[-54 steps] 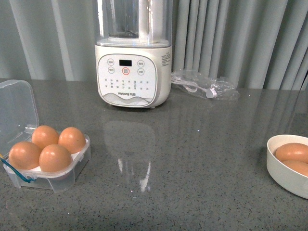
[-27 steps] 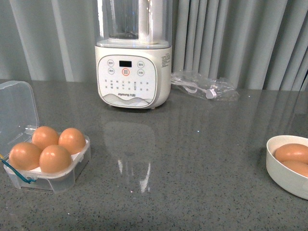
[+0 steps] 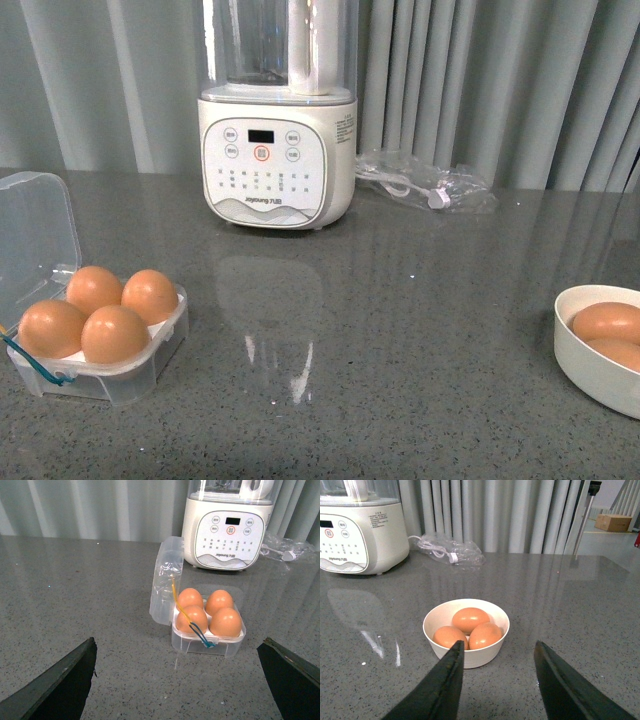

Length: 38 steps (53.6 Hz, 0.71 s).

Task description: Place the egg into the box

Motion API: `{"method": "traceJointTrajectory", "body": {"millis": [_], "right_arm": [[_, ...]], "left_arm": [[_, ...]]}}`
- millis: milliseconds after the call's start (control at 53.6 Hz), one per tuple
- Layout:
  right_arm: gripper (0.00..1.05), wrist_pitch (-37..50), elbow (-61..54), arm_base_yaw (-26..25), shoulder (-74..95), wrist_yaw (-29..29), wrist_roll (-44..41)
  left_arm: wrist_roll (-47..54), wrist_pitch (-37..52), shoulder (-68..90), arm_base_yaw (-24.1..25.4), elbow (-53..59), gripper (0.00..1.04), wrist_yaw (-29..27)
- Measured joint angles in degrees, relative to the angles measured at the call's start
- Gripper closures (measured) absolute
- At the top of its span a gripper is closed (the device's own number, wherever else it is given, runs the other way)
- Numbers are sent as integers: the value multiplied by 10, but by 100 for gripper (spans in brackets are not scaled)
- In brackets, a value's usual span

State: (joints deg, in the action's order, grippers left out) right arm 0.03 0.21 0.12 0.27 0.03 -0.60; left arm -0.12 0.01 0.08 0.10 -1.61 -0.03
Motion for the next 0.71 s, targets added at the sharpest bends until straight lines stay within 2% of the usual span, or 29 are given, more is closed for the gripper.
{"method": "traceJointTrajectory", "body": {"millis": [93,168,224,299,578,597,653,709], "right_arm": [[29,0,0,0,0,0,0],[11,0,0,0,0,0,0],[5,0,0,0,0,0,1],[8,0,0,0,0,0,1],[7,0,0,0,0,0,1],[7,0,0,0,0,0,1],[7,0,0,0,0,0,1],[7,0,0,0,0,0,1]], "left_arm": [[0,0,0,0,0,7,0],[0,0,0,0,0,7,0],[0,0,0,0,0,7,0],[0,0,0,0,0,7,0],[-2,-3,3,-3,-1,7,-3],[-12,-12,7,-7,-3,7,-18],[-78,-121,63,-41,-40,7,-130],[-123,-167,98,-53,-54,7,-180]]}}
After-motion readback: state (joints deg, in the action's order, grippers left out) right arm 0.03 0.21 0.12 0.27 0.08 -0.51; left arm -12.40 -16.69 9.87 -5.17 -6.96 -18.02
